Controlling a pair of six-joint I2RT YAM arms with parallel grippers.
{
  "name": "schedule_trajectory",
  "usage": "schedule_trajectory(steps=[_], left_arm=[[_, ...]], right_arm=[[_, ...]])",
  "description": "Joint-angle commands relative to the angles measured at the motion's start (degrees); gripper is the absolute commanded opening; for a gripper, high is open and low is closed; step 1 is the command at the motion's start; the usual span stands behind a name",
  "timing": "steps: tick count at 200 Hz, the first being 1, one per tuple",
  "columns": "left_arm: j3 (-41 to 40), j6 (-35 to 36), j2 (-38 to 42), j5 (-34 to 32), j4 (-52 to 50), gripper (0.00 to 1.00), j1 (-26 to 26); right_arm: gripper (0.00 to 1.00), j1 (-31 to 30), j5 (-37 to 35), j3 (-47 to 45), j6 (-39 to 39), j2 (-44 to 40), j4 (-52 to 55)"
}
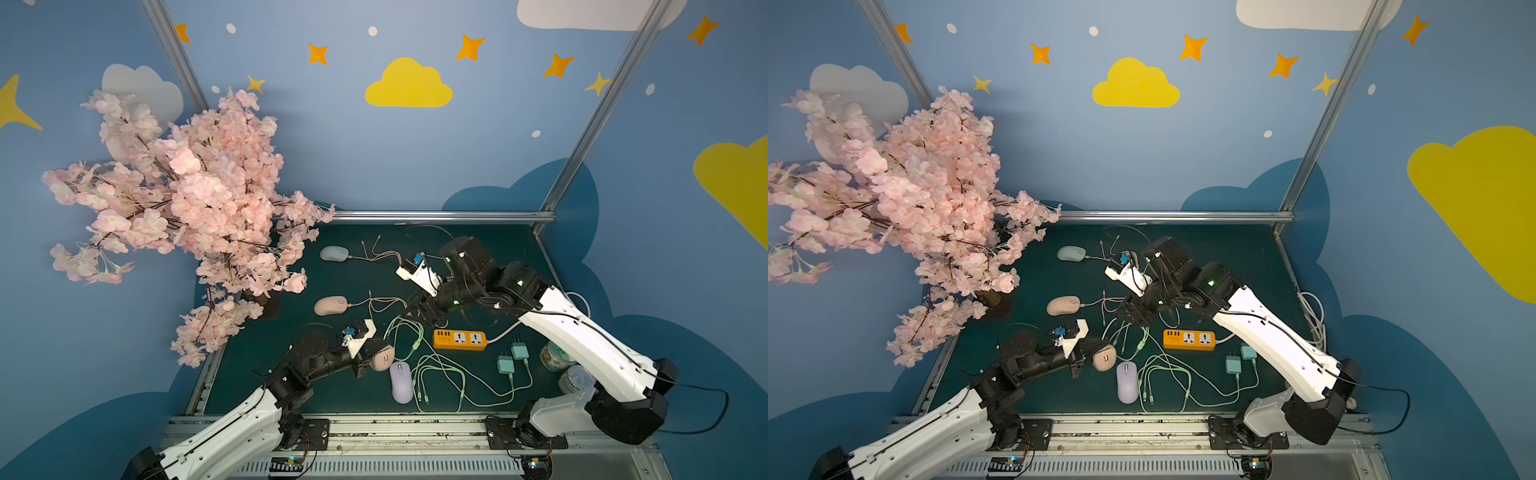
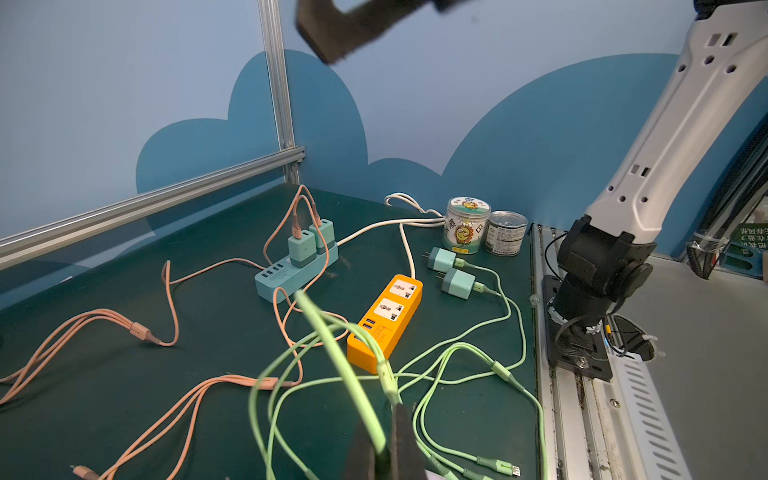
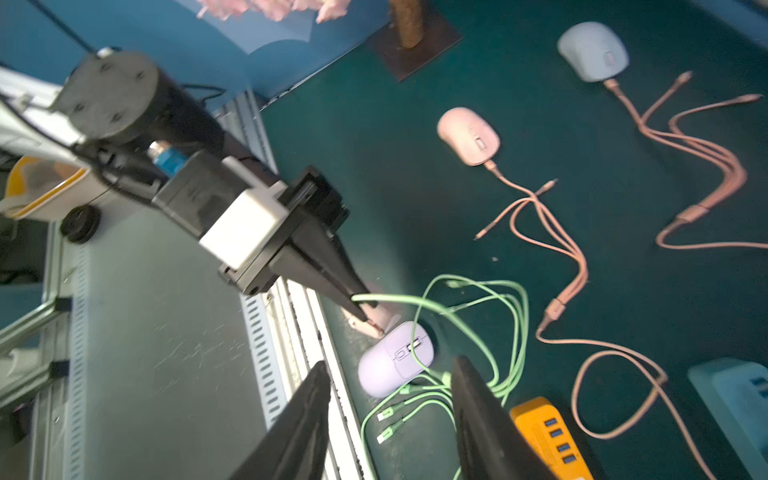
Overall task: Unplug the wireless mouse
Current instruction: Pick up the mouse from the center of the board.
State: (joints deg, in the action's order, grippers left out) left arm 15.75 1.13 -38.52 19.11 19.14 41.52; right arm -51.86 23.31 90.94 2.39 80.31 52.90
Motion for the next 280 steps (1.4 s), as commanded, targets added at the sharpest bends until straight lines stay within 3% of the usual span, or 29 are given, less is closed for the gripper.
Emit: schedule_trajectory(steps=[1, 16, 80, 117, 149, 225, 249, 263, 280], left_arm=[[1.3, 0.4, 0.1, -0.2, 1.1, 0.03, -0.3], [1.6, 0.2, -0.3, 0.0, 1.2, 0.03, -0.4], [1.9, -0.6, -0.7, -0.9, 1.1, 0.03, -0.4], [2.1, -0.8, -1.1, -1.0, 1.7, 0.03, -0.3], [2.2, -0.9, -2.4, -1.2, 2.3, 0.03, -0.4], [3.1, -1.2, -4.1, -1.1, 3.2, 0.03, -0.4], [3.3, -1.2, -5.0, -1.3, 3.6, 0.03, -0.4], [3.5, -1.4, -5.9, -2.9, 3.5, 0.12, -0.4], [3.2, -2.5, -7.0, -5.3, 4.0, 0.51, -0.5]], right_arm=[[0.37, -0.1, 9.5, -2.4, -2.4, 0.4, -3.3], [0.32, 0.0, 11.7, -5.1, -4.9, 0.7, -5.8], [0.35, 1.2, 19.8, -15.9, -20.1, 2.4, -22.4], [0.41, 2.5, 13.9, -20.6, -26.1, 2.9, -27.5], [0.4, 2.5, 13.6, -21.4, -28.1, 4.1, -30.4], [0.19, 2.3, 15.9, -20.8, -29.3, 6.3, -32.0], [0.03, 2.2, 16.2, -21.4, -29.3, 5.8, -32.5], [0.0, 2.3, 15.7, -21.1, -29.0, 5.0, -32.2], [0.0, 2.2, 15.3, -19.5, -27.3, 4.0, -30.2]])
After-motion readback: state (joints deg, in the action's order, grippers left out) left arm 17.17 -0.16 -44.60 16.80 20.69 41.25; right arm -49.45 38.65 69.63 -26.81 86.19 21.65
